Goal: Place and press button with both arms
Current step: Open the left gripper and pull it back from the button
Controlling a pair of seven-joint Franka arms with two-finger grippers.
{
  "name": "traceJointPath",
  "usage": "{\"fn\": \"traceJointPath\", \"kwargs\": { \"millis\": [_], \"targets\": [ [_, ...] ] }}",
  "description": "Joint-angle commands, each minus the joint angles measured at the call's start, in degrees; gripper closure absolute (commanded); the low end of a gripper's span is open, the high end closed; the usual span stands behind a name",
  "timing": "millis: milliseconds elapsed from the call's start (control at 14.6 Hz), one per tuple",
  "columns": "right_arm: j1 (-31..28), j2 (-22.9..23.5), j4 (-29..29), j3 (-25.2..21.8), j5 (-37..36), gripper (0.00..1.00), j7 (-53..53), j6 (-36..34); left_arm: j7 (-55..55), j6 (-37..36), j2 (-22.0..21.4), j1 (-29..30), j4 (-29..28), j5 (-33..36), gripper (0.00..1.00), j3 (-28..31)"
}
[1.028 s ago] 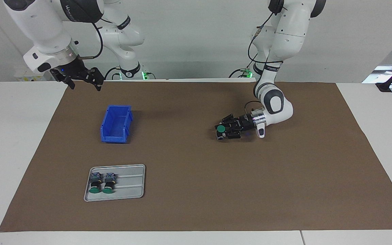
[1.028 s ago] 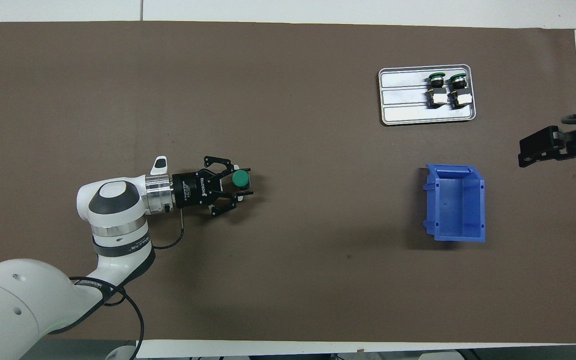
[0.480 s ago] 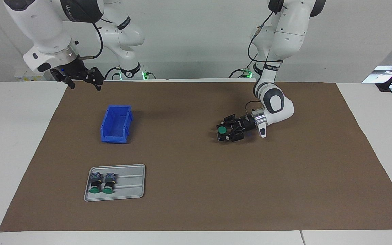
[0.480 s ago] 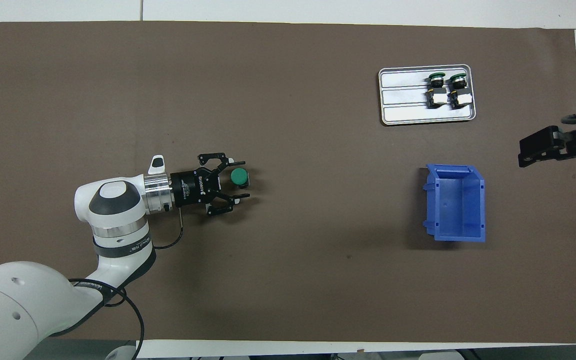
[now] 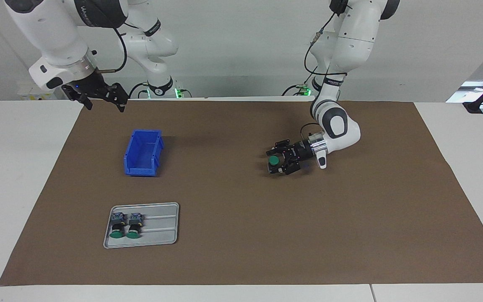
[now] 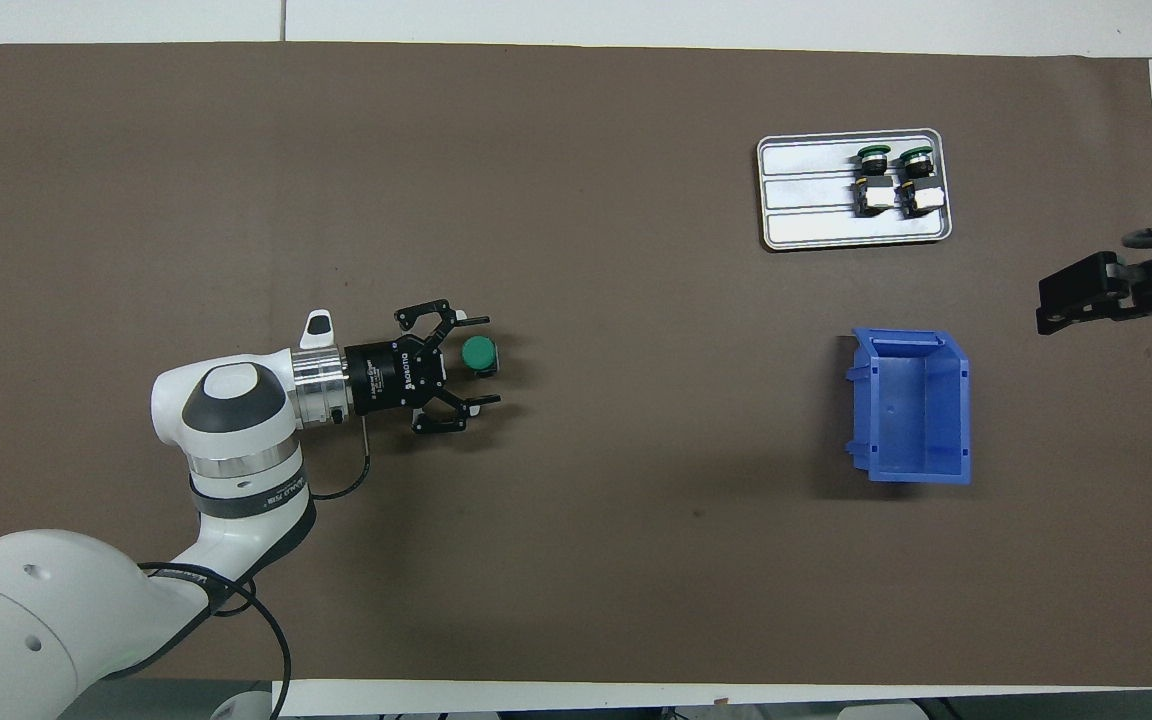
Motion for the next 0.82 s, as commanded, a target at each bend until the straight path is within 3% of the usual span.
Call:
{"fn": "traceJointPath", "kwargs": {
  "millis": [0,343,754],
  "targets": [
    [-0.2,-1.0,-1.2,-0.1,0.0,0.0,-1.1,0.8,-1.0,1.0,-1.9,-0.4,-1.2,-0.1,0.0,0.6],
    [-0.2,-1.0,-1.2,-0.1,0.0,0.0,-1.1,0.8,-3.2,1.2,-2.6,1.0,-1.3,5.2,0.0,0.7],
    [-0.2,-1.0,-1.2,-0.1,0.0,0.0,-1.1,0.8,-11.4,4.5,-7.6,1.1,-1.3,13.9,0.0,0.9]
  ]
}}
